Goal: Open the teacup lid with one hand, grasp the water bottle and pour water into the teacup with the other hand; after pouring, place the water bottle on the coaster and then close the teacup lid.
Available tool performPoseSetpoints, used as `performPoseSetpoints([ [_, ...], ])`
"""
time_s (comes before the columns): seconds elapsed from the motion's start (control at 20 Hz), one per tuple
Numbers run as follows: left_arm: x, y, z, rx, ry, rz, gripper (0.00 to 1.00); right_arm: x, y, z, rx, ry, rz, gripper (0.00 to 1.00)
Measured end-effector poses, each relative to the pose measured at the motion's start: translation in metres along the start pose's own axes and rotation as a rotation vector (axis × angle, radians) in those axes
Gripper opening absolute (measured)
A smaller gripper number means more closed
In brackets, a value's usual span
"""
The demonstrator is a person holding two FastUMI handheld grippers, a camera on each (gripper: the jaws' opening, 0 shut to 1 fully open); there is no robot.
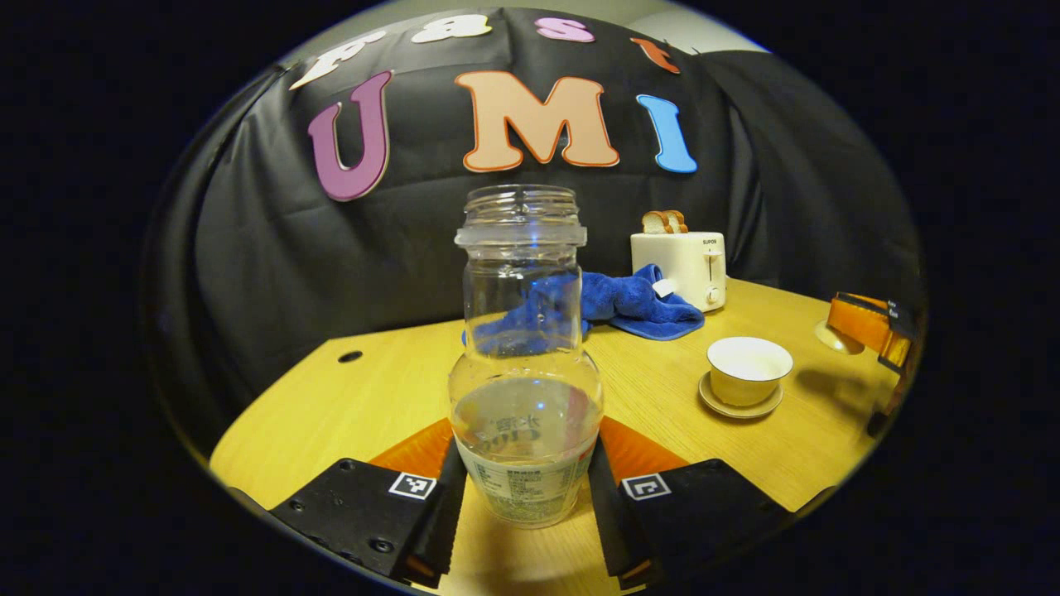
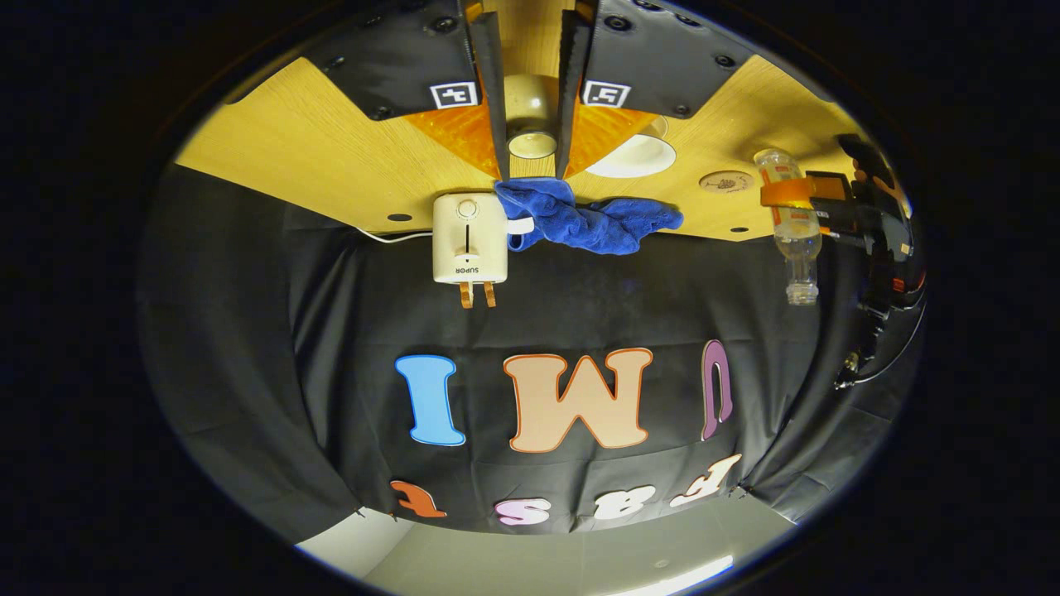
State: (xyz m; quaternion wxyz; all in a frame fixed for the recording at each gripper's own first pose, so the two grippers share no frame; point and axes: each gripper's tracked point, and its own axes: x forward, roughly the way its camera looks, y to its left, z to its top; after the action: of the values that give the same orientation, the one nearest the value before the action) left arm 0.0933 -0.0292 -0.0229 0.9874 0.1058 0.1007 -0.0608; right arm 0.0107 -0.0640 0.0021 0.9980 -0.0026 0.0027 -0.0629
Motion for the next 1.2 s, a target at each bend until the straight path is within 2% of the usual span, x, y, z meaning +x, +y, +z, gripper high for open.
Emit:
performPoseSetpoints([
  [0.2, 0.015, 0.008, 0.038, 0.317, -0.099, 0.075, 0.66, 0.000, -0.002, 0.000, 0.000, -0.001, -0.004, 0.31],
  [0.4, 0.030, 0.000, 0.035, 0.569, -0.112, 0.084, 0.66, 0.001, -0.002, 0.000, -0.001, -0.002, -0.010, 0.31],
  [0.8, 0.058, -0.018, 0.032, 0.926, -0.100, 0.057, 0.66, 0.001, -0.002, 0.001, -0.001, -0.003, -0.011, 0.31],
  [0.95, 0.065, -0.024, 0.044, 1.077, -0.125, 0.062, 0.66, 0.002, -0.002, 0.000, -0.001, -0.003, -0.009, 0.31],
  [1.2, 0.076, -0.038, 0.053, 1.236, -0.153, 0.052, 0.65, 0.003, -0.006, 0.000, -0.001, -0.004, -0.016, 0.31],
])
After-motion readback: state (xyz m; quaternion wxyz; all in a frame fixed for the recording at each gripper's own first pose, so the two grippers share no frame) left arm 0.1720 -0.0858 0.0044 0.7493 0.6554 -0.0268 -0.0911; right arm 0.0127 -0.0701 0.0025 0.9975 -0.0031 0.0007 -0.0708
